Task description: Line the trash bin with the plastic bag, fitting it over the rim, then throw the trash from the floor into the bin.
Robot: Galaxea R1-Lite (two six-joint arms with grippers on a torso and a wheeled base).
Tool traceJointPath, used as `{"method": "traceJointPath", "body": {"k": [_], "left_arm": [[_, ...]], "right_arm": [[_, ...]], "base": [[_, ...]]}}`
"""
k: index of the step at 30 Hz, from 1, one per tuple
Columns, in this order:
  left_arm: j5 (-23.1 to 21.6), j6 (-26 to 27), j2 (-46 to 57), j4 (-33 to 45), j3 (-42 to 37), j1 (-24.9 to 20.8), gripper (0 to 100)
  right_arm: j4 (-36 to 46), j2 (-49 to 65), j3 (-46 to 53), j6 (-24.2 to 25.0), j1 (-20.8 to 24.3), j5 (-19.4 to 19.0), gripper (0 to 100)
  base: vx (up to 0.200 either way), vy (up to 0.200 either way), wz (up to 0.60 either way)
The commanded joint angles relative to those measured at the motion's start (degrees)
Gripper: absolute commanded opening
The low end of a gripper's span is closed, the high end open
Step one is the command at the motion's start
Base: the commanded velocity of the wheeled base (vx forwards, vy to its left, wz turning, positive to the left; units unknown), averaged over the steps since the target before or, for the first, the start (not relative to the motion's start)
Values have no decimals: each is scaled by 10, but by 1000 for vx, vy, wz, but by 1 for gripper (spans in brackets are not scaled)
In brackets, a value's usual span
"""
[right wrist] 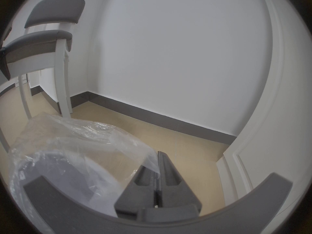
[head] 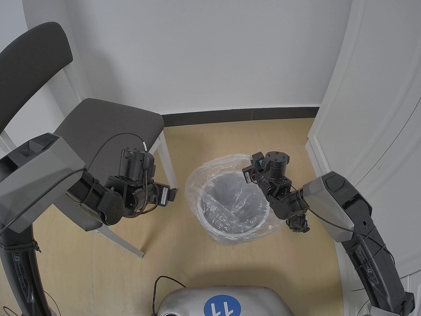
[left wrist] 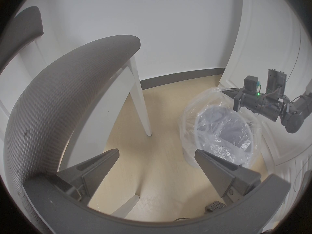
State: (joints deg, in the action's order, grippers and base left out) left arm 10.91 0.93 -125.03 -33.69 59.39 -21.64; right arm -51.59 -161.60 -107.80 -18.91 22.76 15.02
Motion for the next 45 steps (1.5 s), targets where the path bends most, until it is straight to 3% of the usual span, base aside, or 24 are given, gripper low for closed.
{"method": "traceJointPath", "body": {"k": [1, 13, 14, 25, 34, 42, 45], "left_arm": [[0, 0, -2, -3, 2, 2, 100], [-1, -1, -8, -30, 3, 0, 100], [-1, -1, -8, -30, 1, 0, 100], [-7, -4, -8, -30, -4, -2, 100], [-8, -26, -46, -50, 10, -18, 100], [-7, -65, -106, -74, 49, -37, 100], [-5, -101, -130, -73, 79, -43, 100]], "right_arm": [[8, -30, -23, 1, -8, 3, 0], [11, -43, -59, 4, -16, 4, 0], [11, -38, -54, 4, -16, 4, 100], [62, 165, 225, -2, -11, -8, 100], [9, 193, 296, 12, -22, -6, 100], [-27, 190, 351, 141, -34, -2, 100], [-32, 195, 385, 218, -34, -2, 100]], "base": [[0, 0, 0], [0, 0, 0], [0, 0, 0], [0, 0, 0], [0, 0, 0], [0, 0, 0], [0, 0, 0]]}}
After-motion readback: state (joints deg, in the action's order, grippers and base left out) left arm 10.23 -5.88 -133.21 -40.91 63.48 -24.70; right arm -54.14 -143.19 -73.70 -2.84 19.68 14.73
